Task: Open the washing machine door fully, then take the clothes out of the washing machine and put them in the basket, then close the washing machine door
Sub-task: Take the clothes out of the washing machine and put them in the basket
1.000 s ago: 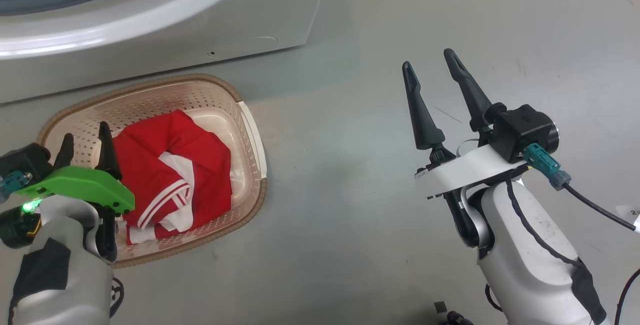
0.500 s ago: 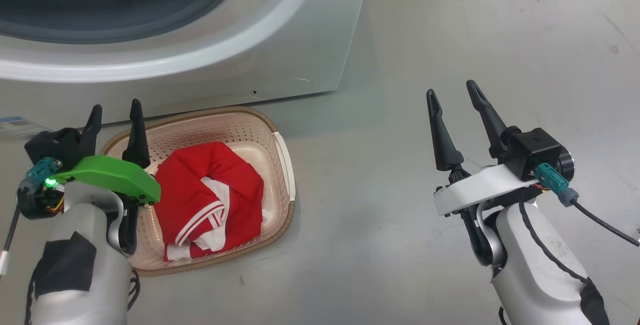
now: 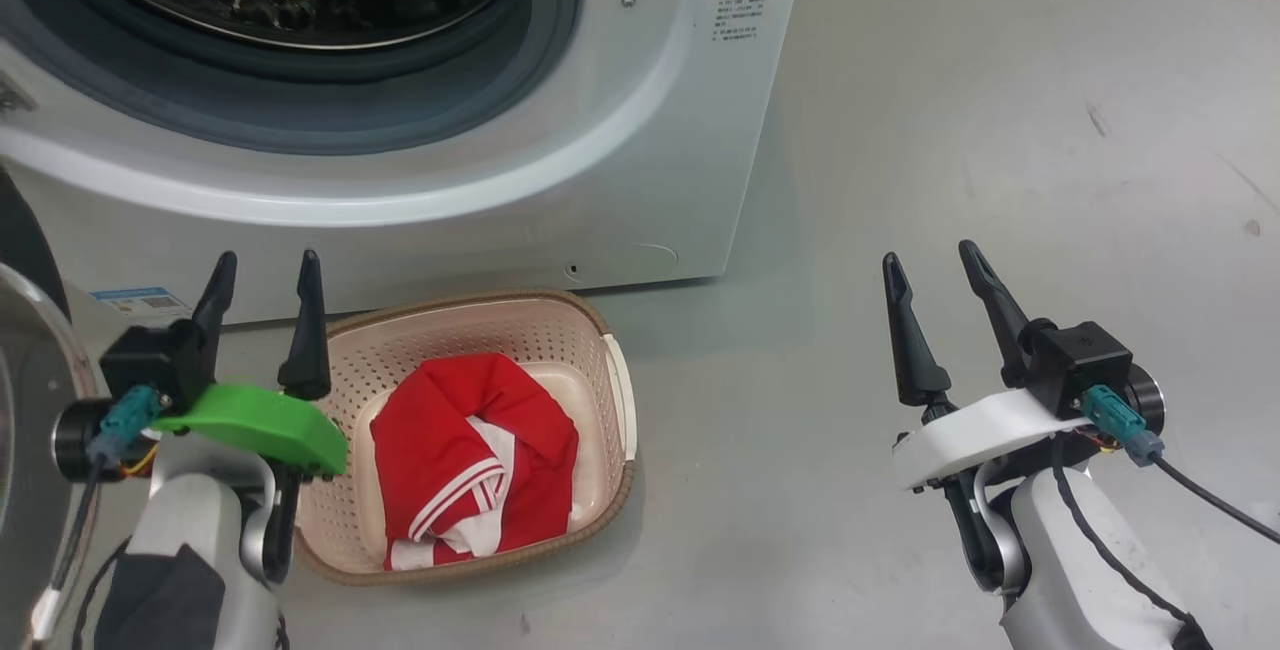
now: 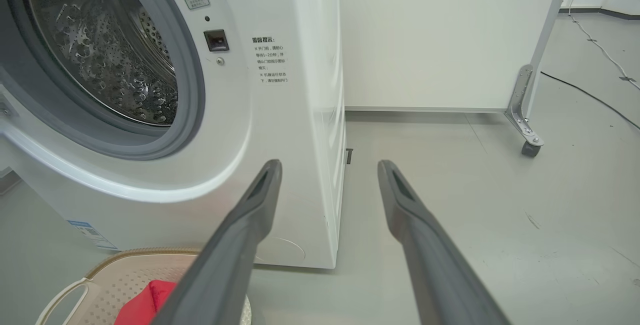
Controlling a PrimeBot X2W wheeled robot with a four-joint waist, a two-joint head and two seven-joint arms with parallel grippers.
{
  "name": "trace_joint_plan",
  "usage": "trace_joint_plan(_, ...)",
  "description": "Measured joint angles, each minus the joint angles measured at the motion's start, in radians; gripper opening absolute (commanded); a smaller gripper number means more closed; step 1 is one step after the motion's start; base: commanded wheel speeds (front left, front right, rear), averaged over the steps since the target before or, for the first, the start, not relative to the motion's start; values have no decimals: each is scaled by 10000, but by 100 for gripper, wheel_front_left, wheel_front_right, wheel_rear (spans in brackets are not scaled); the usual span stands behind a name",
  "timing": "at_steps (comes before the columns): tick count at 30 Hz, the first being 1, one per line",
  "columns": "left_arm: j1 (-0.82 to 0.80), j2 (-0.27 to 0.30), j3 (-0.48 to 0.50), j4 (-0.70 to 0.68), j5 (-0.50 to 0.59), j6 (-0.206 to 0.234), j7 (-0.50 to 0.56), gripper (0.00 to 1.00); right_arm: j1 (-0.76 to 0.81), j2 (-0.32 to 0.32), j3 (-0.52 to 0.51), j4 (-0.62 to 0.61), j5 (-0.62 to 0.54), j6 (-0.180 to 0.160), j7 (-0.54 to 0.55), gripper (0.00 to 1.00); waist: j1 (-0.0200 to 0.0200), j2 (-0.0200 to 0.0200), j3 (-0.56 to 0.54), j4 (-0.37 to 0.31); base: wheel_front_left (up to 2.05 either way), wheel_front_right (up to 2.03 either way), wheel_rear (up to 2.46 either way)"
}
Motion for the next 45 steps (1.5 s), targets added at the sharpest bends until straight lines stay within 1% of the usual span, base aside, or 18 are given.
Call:
trace_joint_plan(4,651,-4,-71,-357,228,107,0,100,291,-2,-100,69,0,2,0,100,0,0,-416,135,0,0,0)
trace_joint_plan(14,1973,-29,-75,-1252,389,608,0,100,1005,-2,-163,222,-21,94,0,100,0,0,-1302,375,0,0,0)
trace_joint_plan(17,2388,-40,-79,-1438,389,686,0,100,1082,2,-153,230,-33,171,0,100,0,0,-1497,401,0,0,0)
trace_joint_plan(21,2830,-58,-138,-1678,389,702,0,100,1212,4,-153,226,-54,174,0,100,0,0,-1693,394,0,0,0)
trace_joint_plan(24,3102,-90,-184,-1871,387,796,2,100,1267,8,-155,217,-75,178,0,100,0,0,-1797,373,0,0,0)
trace_joint_plan(28,3402,-130,-280,-2224,387,807,48,100,1401,10,-182,161,-77,178,0,100,-1,0,-1855,341,0,0,0)
trace_joint_plan(29,3465,-146,-305,-2284,387,888,59,100,1401,10,-188,146,-79,180,0,100,0,0,-1863,337,0,0,0)
trace_joint_plan(45,4102,-153,-397,-3239,500,1227,470,100,1573,21,-226,58,-104,247,0,100,0,0,-1901,271,0,0,0)
